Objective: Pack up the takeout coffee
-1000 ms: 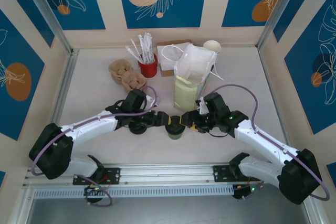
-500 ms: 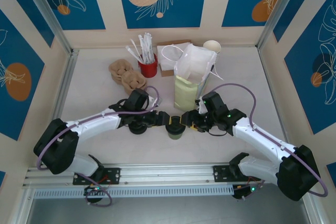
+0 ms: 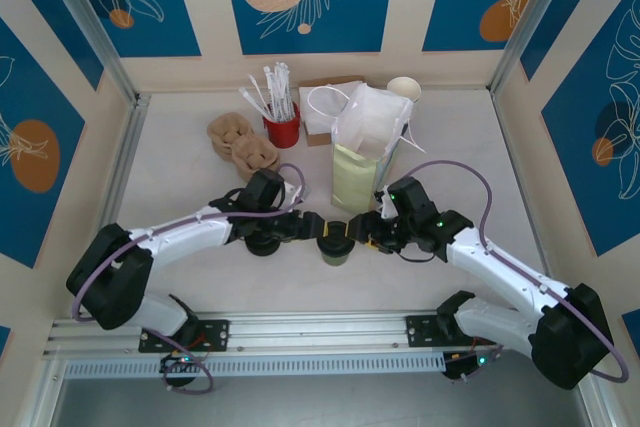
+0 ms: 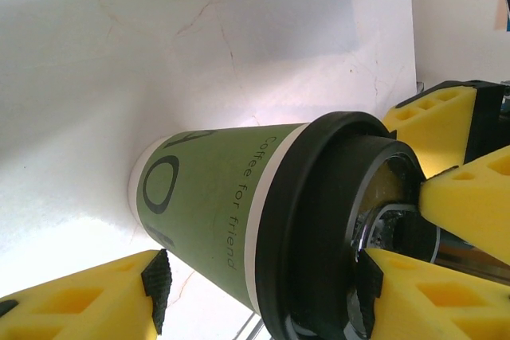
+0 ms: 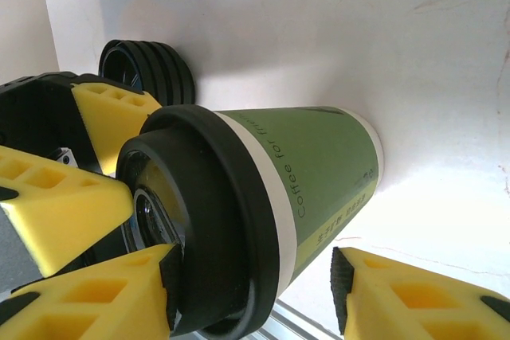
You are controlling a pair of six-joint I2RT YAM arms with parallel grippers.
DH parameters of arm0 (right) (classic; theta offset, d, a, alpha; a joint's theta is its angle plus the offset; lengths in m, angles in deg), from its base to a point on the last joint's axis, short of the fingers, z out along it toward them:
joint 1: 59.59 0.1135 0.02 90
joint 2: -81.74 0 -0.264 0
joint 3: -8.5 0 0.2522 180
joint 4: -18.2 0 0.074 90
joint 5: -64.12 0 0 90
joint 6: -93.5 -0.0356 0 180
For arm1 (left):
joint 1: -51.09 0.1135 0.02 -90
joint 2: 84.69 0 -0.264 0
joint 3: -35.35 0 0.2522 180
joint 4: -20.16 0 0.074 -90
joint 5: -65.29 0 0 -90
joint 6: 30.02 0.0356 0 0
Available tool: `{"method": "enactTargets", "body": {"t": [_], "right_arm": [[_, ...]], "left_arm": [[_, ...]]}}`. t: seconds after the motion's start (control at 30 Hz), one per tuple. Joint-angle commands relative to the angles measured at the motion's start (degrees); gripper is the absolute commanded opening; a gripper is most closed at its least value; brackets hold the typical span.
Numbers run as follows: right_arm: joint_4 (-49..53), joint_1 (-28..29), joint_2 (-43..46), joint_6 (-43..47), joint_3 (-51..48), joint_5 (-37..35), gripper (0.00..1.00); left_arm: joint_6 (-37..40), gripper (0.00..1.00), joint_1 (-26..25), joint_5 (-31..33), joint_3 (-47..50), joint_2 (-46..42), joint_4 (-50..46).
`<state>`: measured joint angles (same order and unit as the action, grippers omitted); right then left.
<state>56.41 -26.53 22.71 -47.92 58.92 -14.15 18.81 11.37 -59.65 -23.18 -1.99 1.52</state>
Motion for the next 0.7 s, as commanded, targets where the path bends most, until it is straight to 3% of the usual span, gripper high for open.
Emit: {"method": "enactTargets", "body": {"t": [0.0, 0.67], "right_arm": [[2.4, 0.5, 0.5, 1.0, -1.4, -1.4, 0.53], [3.3, -0.1, 0.6, 1.7, -7.2, -5.0, 0.52]], "left_arm": [[1.2, 0.63, -0.5, 1.3, 0.8, 1.5, -0.9], [1.7, 0.62, -1.1, 2.2, 4.3, 3.9, 1.4]]}}
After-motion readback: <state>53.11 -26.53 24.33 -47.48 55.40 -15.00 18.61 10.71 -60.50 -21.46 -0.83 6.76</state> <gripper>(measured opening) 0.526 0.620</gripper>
